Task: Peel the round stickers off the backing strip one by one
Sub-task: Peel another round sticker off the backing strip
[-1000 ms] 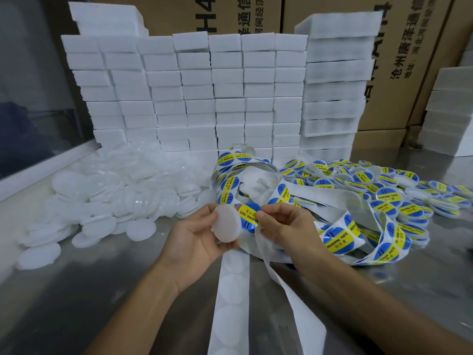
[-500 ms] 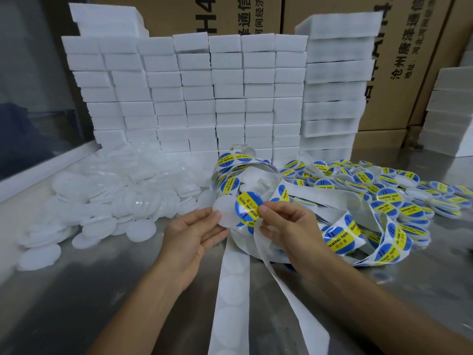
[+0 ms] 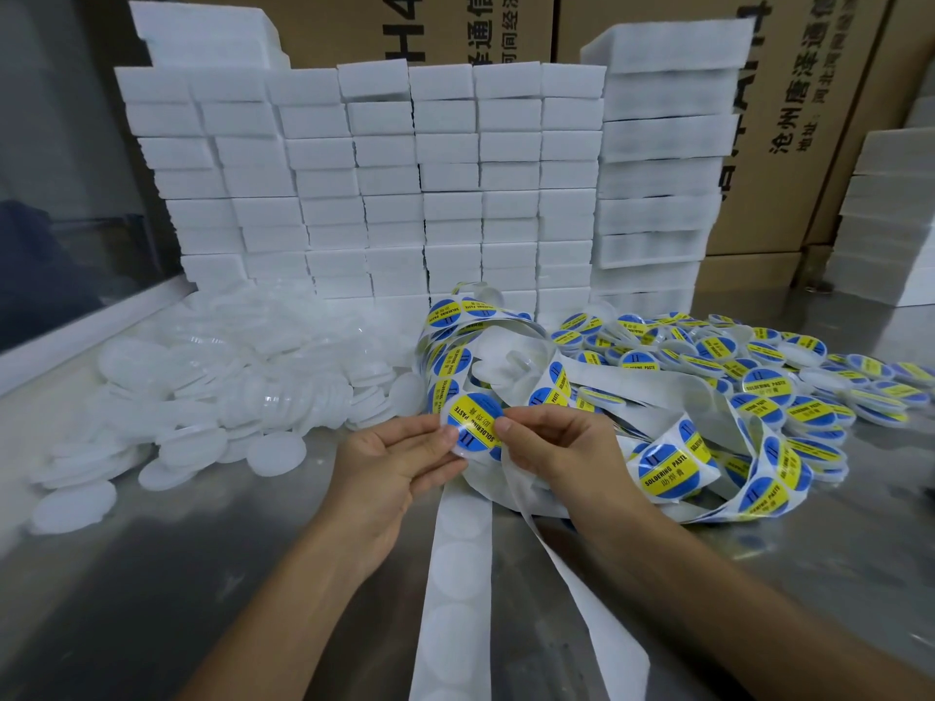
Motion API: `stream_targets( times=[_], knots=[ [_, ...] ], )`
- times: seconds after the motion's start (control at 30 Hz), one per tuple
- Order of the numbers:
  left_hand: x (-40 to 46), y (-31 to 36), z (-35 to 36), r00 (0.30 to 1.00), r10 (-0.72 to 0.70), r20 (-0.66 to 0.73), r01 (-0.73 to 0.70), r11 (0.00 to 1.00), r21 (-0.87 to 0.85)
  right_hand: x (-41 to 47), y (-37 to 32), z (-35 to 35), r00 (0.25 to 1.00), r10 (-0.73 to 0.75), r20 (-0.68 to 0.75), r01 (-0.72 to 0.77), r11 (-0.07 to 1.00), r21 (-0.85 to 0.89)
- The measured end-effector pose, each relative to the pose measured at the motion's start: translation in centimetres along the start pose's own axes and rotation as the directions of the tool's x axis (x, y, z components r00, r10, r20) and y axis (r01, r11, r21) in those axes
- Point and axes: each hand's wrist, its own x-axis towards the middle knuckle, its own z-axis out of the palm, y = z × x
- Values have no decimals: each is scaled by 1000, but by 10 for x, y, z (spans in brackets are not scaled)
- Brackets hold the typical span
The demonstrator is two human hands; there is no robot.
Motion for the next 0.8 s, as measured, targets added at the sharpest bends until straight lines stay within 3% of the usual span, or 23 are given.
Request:
stream_targets(
  times=[0.8],
  knots=[
    [-5,-1,4,995,93,21,-95,989,114,5,6,-5,998,-49,-47,40,984,-176]
  ],
)
